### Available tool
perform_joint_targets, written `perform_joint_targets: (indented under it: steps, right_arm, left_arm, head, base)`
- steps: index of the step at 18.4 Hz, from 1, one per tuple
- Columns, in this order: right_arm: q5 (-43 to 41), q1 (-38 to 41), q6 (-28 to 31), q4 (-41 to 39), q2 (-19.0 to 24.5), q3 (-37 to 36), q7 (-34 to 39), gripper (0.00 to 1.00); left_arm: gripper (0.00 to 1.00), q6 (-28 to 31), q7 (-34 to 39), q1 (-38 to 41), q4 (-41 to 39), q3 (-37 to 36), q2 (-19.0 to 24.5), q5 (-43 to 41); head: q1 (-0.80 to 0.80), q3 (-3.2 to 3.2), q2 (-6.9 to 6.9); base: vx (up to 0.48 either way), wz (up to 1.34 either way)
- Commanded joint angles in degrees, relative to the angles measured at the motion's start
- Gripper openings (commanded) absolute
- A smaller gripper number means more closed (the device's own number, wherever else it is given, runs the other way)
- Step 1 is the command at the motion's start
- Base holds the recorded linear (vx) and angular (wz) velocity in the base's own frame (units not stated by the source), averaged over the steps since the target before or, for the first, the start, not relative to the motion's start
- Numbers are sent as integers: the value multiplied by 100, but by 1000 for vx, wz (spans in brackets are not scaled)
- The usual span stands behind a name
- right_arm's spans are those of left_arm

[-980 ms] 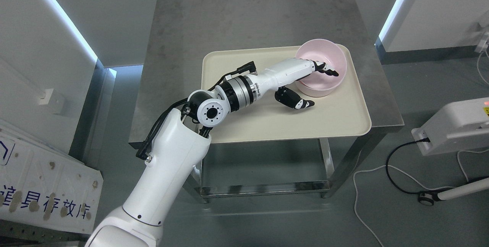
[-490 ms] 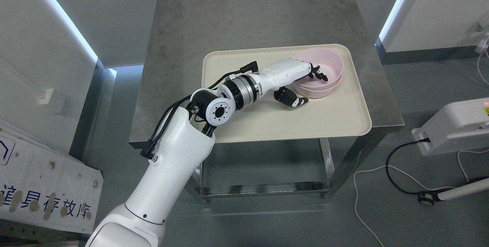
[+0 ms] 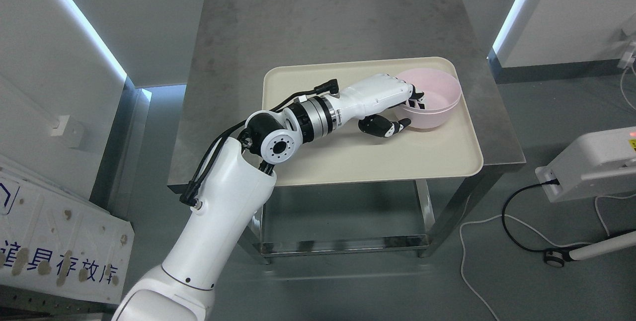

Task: Stack pink IKEA bowls on left shelf middle
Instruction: 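Lift the stacked pink bowls off the tray with the left hand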

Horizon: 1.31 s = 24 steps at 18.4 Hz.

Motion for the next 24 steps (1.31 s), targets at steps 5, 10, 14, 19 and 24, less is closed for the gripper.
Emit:
perform_joint_targets:
  steps: [5,10,14,19,24]
  right_arm:
    - [-9,0,5,-100,-100,-26,-1,100]
    - [-9,0,5,-100,-100,-26,-1,100]
    - [-9,0,5,-100,-100,-26,-1,100]
    - [-9,0,5,-100,-100,-26,-1,100]
    - [-9,0,5,-100,-100,-26,-1,100]
  left_arm:
    - [1,-1600,-397,100,-116,2041,84,959]
    - [1,-1945,-592,451,-836,2658,84,1708]
    - [0,-2139,-565,619,-1004,2614,84,1700]
    - [0,-2139,-548,435,-1092,2570,84,1709]
    - [0,-2139,-565,382,-1206,2526,84,1709]
  head:
    - [0,0,0]
    - [0,0,0]
    - [0,0,1]
    - [0,0,1]
    - [0,0,1]
  base:
    - [0,0]
    - [0,0]
    - [0,0]
    - [-14,-35]
    - [-95,6]
